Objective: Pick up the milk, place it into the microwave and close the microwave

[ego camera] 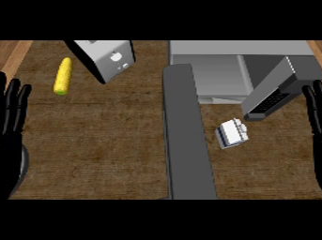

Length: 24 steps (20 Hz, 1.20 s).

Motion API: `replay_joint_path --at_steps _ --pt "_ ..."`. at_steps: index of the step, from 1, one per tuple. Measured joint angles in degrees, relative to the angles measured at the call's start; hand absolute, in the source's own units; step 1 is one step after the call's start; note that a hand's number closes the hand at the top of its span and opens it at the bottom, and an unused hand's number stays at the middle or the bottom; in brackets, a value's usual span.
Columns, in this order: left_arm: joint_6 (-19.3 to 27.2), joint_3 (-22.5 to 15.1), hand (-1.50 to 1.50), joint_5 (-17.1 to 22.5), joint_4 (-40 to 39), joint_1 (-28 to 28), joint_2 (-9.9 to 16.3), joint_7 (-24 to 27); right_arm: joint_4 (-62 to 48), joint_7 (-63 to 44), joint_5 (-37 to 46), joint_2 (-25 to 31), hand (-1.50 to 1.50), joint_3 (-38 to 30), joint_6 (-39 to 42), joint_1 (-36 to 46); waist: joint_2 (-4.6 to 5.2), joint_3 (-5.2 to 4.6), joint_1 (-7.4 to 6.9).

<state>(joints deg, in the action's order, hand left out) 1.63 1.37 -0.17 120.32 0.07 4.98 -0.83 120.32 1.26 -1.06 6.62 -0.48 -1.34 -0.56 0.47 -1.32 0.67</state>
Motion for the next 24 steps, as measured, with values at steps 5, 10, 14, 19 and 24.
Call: replay_joint_path --at_steps 5,10,14,19,24 --pt "-2.27 1.29 -1.5 1.66 -2.59 1.49 1.28 0.56 -2.83 0.01 4.09 -0.43 -1.5 0.84 -1.21 1.64 -0.33 0.94 -0.49" --pt "-5.6 1.73 -1.5 9.4 -2.28 -1.71 -0.02 -1.01 -1.62 -3.27 3.23 -1.18 -1.5 2.97 -0.23 2.14 -0.47 1.17 -0.84" --pt "-7.94 2.95 -1.5 15.1 3.38 -7.1 0.03 -3.49 -2.58 -3.46 3.68 -2.23 -1.5 3.47 -0.67 1.9 -0.54 1.25 -1.0" --pt "-11.49 5.21 -1.5 19.7 8.82 -13.79 0.48 -4.45 -2.53 -3.5 5.12 -2.89 -1.5 3.49 -1.4 -0.39 -0.55 1.3 -0.98" --pt "-15.18 8.41 -1.5 24.05 12.83 -20.35 0.44 -3.94 -5.42 -1.69 7.38 -3.29 -1.5 3.55 -2.08 -1.76 -0.57 1.3 -1.08"
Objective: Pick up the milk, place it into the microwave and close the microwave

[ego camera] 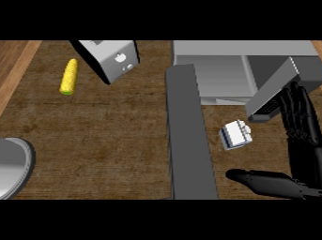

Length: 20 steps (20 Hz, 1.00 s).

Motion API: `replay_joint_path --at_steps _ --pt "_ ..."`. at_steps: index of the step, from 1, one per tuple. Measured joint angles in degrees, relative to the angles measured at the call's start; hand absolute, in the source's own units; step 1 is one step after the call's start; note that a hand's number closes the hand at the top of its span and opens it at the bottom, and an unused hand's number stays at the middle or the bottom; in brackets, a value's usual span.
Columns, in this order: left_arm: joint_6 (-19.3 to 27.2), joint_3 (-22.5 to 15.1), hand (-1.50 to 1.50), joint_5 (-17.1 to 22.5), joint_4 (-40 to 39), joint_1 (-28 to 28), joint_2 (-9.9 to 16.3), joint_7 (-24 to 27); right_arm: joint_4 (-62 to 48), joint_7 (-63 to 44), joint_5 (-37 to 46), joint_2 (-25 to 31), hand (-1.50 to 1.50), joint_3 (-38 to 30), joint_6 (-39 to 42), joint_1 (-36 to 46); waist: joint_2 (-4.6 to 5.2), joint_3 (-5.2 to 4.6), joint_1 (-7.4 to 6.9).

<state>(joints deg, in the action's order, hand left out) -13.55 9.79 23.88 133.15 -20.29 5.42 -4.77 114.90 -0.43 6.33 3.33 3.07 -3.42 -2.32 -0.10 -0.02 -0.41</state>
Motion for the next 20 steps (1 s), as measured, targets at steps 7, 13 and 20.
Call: replay_joint_path --at_steps 7,13,20 --pt "-4.89 6.01 -1.5 3.75 0.73 -5.72 0.53 0.39 -7.98 4.42 2.07 -1.36 -1.5 -1.51 -2.39 -0.82 0.0 0.02 -0.19" --pt "-7.47 8.15 -1.5 4.88 0.58 -7.45 -0.05 0.84 -20.35 11.95 2.54 -1.5 -1.5 -5.69 -4.6 0.02 0.07 0.05 -0.32" --pt "-10.64 10.28 -1.5 6.5 0.81 -11.1 -0.77 1.22 -35.65 20.64 1.94 -0.7 -1.5 -9.74 -5.17 2.25 0.08 0.08 -0.56"
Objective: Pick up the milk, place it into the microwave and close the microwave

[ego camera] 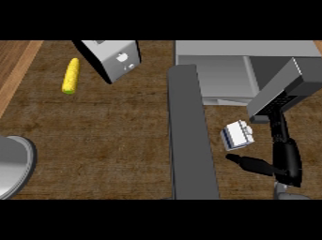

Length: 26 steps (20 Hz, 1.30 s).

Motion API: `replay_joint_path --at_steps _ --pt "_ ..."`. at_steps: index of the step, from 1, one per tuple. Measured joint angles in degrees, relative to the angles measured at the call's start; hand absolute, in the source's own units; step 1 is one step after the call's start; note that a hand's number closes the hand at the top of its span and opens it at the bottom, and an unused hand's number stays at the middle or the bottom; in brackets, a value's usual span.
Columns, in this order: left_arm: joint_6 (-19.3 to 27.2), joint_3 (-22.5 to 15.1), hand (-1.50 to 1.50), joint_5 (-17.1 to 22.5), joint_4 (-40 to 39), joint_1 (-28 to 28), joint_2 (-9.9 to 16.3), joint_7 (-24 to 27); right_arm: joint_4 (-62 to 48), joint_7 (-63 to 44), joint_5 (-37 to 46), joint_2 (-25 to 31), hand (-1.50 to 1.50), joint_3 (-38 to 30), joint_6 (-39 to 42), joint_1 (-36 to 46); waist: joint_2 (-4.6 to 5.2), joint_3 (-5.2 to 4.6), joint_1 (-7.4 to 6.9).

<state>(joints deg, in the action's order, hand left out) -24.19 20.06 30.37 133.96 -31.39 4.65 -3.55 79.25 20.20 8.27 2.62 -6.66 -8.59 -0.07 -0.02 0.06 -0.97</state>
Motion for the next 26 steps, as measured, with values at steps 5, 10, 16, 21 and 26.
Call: replay_joint_path --at_steps 5,10,16,21,26 --pt "-2.73 1.89 -1.5 1.49 -0.31 -2.36 -0.68 1.28 -11.15 7.29 -0.57 1.38 -1.5 -2.72 0.52 2.04 0.0 0.01 -0.19" --pt "-4.94 3.3 -1.5 2.92 -0.79 -3.25 -1.11 2.14 -22.75 13.8 0.58 3.23 -1.5 -4.55 -0.15 5.99 0.05 0.02 -0.2" --pt "-6.36 5.44 -1.5 5.57 -0.87 -4.63 -0.6 1.51 -37.39 24.35 0.73 4.48 -1.5 -6.99 -0.27 10.15 0.11 0.06 -0.34" --pt "-8.56 6.5 -1.5 6.94 -1.0 -6.33 -1.19 2.26 -47.92 30.95 0.03 5.3 -1.5 -9.26 0.13 14.85 0.17 0.08 -0.54" --pt "-9.55 7.11 -1.5 8.5 -1.37 -6.56 -0.54 1.98 -56.05 35.15 -1.5 6.57 -1.5 -11.53 3.0 19.32 0.28 0.1 -0.76"
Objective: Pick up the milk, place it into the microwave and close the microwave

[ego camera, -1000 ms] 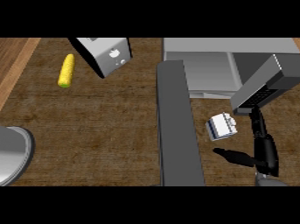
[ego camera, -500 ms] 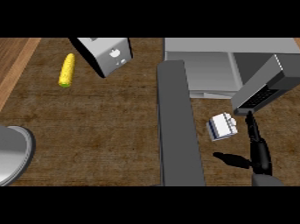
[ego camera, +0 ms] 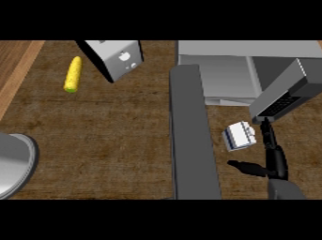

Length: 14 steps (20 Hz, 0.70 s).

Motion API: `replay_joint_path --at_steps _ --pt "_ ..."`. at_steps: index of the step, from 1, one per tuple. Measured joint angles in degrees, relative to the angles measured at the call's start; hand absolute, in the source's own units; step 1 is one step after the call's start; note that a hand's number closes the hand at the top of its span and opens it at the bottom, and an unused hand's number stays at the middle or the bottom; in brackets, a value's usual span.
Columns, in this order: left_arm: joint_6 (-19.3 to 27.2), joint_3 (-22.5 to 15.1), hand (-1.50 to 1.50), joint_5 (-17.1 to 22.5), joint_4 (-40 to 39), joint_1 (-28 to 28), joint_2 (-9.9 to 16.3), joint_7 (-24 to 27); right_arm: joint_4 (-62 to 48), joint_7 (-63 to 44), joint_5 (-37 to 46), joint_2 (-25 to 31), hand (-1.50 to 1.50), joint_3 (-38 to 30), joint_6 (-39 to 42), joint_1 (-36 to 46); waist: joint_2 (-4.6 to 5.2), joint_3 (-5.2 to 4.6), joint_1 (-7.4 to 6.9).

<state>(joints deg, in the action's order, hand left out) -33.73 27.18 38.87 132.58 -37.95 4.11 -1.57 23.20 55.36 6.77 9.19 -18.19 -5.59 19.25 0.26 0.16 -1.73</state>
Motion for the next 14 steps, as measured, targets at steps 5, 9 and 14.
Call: replay_joint_path --at_steps 5,9,14 --pt "0.48 -0.27 -1.5 1.07 -0.33 1.61 0.73 -0.91 -5.63 3.28 -1.13 0.44 1.5 -1.66 2.1 2.89 0.03 -0.23 0.12" --pt "0.23 -0.87 -1.5 1.45 -0.24 1.58 0.09 -1.13 -8.23 4.34 -0.52 0.7 1.5 -1.25 3.27 4.26 0.04 -0.34 0.15" --pt "0.09 -0.69 -1.5 2.07 -0.14 1.26 0.51 -1.47 -9.72 5.67 -0.74 0.02 1.5 -1.77 3.24 5.21 0.19 -0.25 0.07"
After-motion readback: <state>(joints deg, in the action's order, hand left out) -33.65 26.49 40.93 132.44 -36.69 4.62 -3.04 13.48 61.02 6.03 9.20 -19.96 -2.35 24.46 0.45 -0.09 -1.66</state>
